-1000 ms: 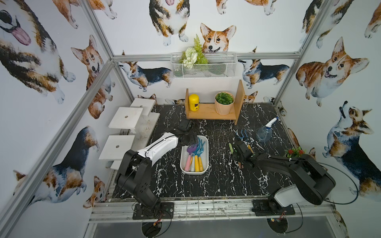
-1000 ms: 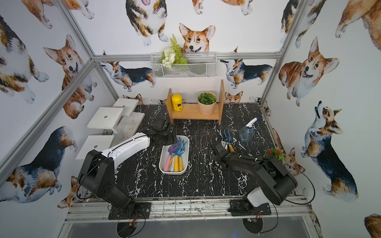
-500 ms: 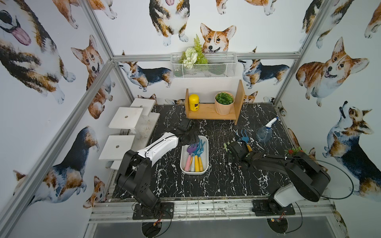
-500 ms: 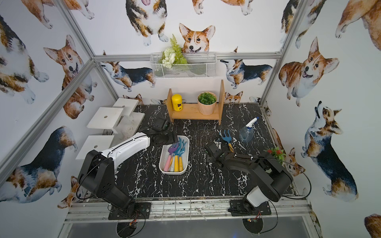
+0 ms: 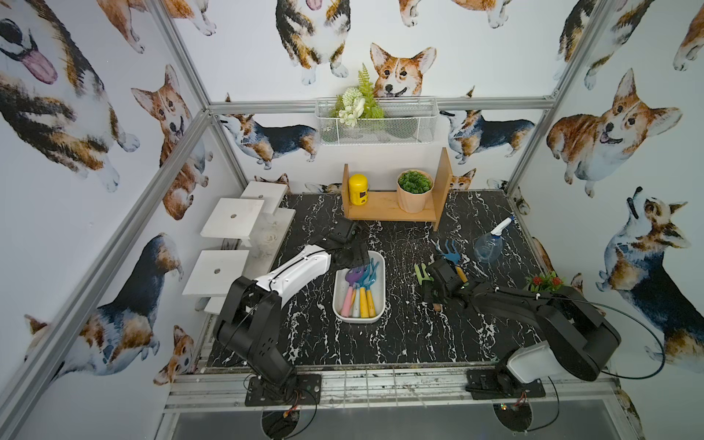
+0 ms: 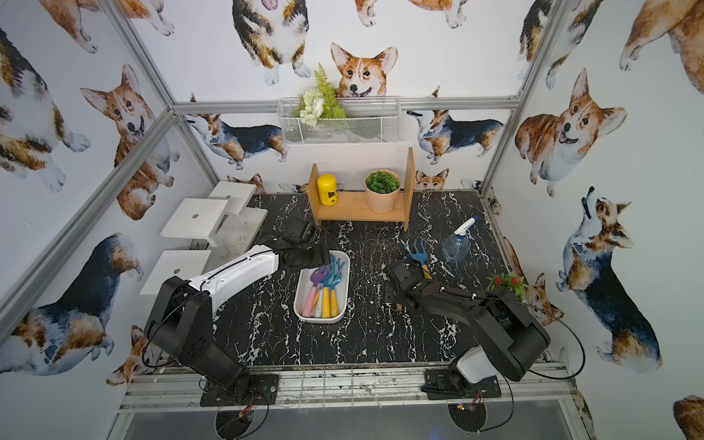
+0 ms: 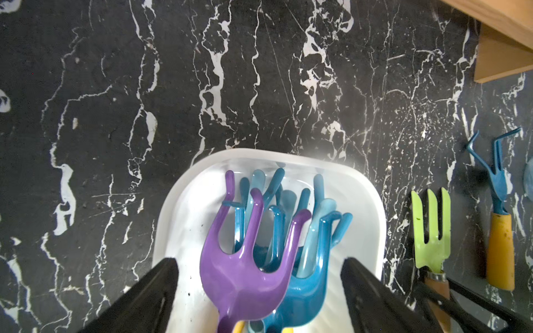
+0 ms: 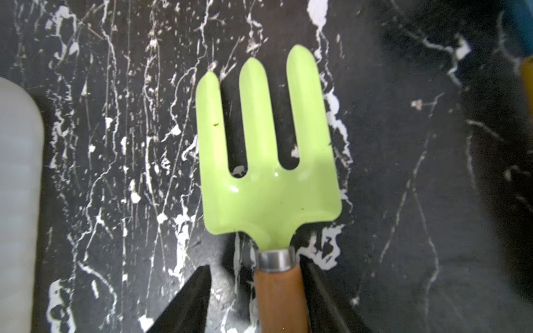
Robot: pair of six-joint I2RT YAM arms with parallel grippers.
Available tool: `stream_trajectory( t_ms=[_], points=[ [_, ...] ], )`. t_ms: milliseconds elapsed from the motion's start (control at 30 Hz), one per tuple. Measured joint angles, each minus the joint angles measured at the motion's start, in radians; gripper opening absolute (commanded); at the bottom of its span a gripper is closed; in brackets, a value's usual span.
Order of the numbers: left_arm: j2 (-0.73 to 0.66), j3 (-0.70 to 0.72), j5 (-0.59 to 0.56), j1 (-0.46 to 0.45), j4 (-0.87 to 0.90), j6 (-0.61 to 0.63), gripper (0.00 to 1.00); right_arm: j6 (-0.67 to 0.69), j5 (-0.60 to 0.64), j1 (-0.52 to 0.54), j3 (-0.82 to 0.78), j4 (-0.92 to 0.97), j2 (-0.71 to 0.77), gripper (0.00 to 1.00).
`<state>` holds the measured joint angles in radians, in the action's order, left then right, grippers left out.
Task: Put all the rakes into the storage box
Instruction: Pick up the rake at the center of the board, then place the rake in the storage box.
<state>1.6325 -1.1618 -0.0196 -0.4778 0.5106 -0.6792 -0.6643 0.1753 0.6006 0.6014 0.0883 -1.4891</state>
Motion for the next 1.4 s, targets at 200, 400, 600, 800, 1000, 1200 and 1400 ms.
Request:
stream_trajectory(
  t_ms=[200, 400, 600, 800, 1000, 1200, 1400],
  points=[
    [0.001, -0.023, 0.0, -0.001, 0.0, 0.0, 0.94, 0.013, 0.076, 0.027, 0.034, -0.025, -0.056, 0.09],
    [0.003, -0.037, 0.03, 0.0, -0.024, 0.005, 1.0, -0.006, -0.03, 0.014, 0.013, 0.011, 0.027, 0.0],
    [0.003, -0.024, 0.227, 0.0, -0.16, 0.042, 0.99, -0.031, -0.233, -0.054, -0.026, 0.026, 0.22, 0.0],
    [0.003, -0.011, 0.42, -0.013, -0.284, 0.071, 0.99, -0.034, -0.394, -0.071, -0.029, -0.081, 0.27, 0.0],
    [0.01, 0.014, 0.523, -0.049, -0.342, 0.113, 0.93, -0.048, -0.456, -0.071, -0.002, -0.147, 0.23, 0.0],
    [0.028, 0.021, 0.546, -0.059, -0.357, 0.135, 0.88, -0.09, -0.473, -0.062, 0.052, -0.209, 0.186, 0.01],
    [0.08, 0.003, 0.552, -0.059, -0.381, 0.13, 0.72, -0.099, -0.467, -0.004, 0.112, -0.23, 0.14, 0.02]
  ],
)
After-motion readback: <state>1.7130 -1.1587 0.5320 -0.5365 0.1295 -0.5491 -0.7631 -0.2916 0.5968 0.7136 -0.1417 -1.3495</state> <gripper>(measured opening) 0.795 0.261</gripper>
